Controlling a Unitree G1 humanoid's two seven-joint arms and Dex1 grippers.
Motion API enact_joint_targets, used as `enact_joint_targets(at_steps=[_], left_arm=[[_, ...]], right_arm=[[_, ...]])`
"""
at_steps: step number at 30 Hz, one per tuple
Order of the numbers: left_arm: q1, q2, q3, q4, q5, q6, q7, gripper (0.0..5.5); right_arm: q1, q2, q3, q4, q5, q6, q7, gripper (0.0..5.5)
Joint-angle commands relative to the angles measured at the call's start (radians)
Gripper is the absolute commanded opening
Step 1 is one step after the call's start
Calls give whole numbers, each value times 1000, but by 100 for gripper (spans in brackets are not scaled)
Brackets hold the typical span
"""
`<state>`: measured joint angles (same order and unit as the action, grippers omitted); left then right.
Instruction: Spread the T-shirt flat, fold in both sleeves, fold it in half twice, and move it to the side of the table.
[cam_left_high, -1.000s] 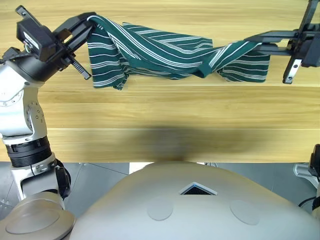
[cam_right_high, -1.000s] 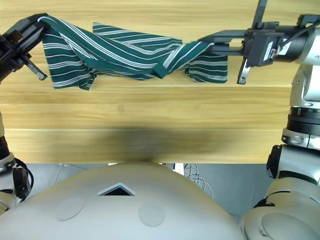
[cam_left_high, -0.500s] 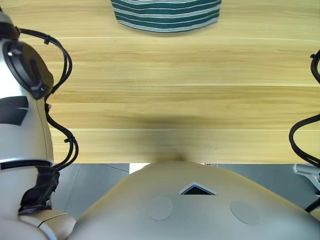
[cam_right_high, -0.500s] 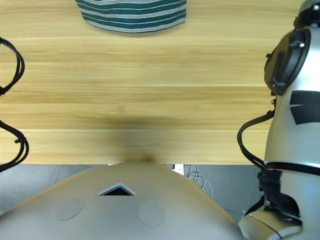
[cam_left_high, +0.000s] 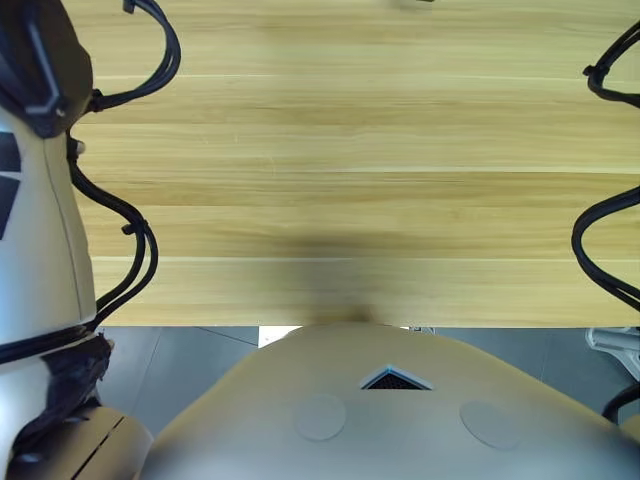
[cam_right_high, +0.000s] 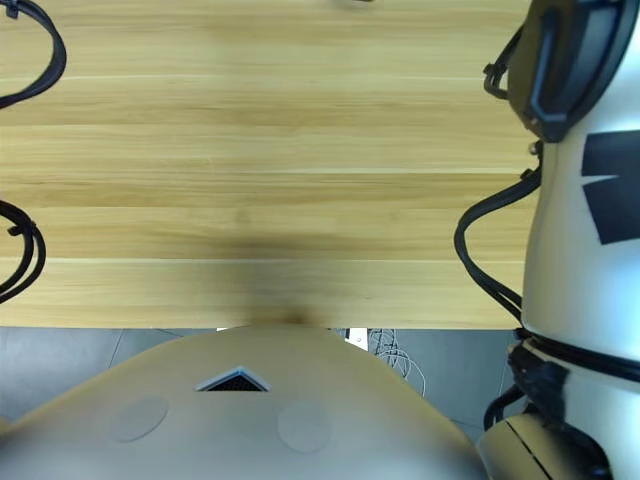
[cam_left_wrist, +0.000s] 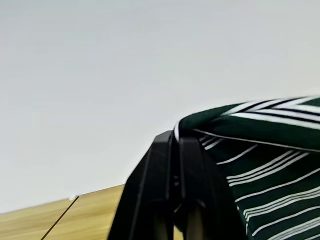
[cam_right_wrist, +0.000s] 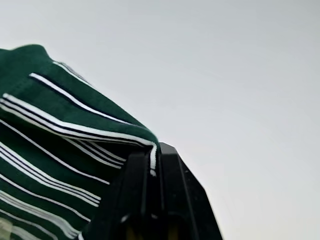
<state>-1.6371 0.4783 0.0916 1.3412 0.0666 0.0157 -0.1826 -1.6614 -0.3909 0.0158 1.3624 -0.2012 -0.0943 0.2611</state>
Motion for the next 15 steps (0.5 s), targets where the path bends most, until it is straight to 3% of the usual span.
enact_joint_targets(at_steps=[1,6,15], left_arm=[[23,-14,-6,15,32,-5,-25,0],[172,-64,-13,19,49,-27,-89,0],[317,3,30,-37,-6,-105,-308,0]], right_arm=[[61,28,-3,13,-22,10,40,3],[206,50,-34,15,-17,-4,65,3],[354,7,-49,-18,-5,-157,261,3]])
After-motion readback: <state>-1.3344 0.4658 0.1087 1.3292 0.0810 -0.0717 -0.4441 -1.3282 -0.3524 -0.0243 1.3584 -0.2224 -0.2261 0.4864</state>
